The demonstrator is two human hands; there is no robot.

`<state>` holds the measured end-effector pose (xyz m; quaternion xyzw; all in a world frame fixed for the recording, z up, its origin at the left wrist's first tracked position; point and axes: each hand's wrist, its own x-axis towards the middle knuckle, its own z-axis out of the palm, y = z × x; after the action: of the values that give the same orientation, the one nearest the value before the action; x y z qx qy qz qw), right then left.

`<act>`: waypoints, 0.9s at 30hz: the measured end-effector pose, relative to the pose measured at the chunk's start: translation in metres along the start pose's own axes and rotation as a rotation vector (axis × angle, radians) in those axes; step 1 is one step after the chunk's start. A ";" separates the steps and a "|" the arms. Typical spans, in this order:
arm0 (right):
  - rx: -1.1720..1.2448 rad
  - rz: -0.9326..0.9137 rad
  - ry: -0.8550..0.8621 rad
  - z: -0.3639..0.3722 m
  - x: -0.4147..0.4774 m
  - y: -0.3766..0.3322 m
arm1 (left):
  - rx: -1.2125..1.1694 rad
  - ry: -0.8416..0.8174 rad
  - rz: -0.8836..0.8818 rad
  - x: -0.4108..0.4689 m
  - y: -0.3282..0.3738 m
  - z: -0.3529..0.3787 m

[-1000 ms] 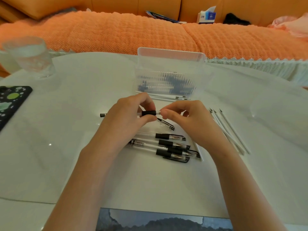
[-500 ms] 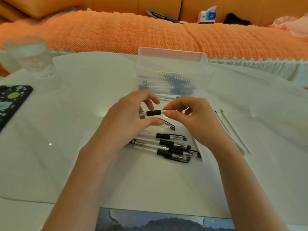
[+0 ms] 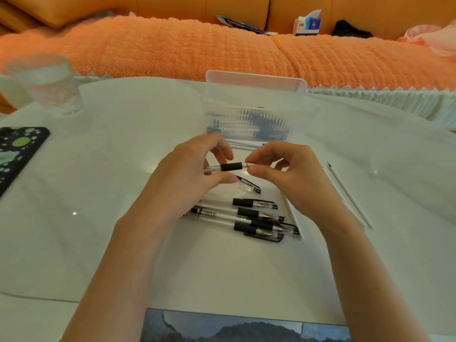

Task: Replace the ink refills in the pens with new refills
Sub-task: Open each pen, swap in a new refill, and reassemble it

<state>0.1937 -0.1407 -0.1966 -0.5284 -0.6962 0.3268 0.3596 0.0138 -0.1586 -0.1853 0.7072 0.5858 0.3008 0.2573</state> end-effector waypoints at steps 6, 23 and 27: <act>0.017 -0.009 0.015 -0.001 0.000 -0.001 | -0.027 -0.029 -0.036 -0.001 -0.004 -0.002; 0.024 -0.021 0.033 -0.002 -0.001 -0.003 | -0.038 -0.055 -0.049 -0.001 -0.006 -0.003; 0.019 -0.008 0.026 -0.002 0.000 -0.002 | -0.047 -0.060 -0.054 -0.001 -0.008 -0.004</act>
<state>0.1946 -0.1413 -0.1936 -0.5263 -0.6905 0.3249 0.3751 0.0058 -0.1578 -0.1884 0.6935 0.5894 0.2863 0.2994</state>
